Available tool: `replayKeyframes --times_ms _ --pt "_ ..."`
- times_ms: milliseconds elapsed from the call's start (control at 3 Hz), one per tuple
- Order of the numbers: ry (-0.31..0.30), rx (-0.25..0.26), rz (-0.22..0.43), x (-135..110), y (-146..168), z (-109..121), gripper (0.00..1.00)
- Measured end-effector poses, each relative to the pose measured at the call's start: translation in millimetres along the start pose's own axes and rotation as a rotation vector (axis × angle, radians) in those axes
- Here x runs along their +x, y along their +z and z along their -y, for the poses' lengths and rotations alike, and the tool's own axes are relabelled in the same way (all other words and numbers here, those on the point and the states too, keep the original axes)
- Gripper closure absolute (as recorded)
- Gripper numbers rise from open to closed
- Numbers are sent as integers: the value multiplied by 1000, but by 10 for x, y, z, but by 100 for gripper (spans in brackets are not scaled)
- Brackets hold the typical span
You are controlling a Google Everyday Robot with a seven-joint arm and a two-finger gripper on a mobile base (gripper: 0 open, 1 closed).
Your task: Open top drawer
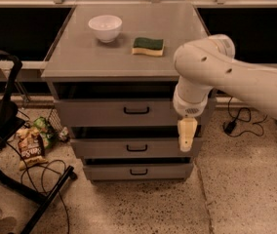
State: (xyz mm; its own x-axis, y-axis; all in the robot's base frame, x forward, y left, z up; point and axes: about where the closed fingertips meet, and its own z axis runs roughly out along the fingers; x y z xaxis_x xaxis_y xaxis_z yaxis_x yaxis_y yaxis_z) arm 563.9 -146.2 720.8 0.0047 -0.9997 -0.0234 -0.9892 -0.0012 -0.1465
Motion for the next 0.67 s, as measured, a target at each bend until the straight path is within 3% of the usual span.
replayKeyframes --times_ms 333,667 --pt "22 6 -1 -6 27 382 0" --pt "63 -9 5 14 174 540 0"
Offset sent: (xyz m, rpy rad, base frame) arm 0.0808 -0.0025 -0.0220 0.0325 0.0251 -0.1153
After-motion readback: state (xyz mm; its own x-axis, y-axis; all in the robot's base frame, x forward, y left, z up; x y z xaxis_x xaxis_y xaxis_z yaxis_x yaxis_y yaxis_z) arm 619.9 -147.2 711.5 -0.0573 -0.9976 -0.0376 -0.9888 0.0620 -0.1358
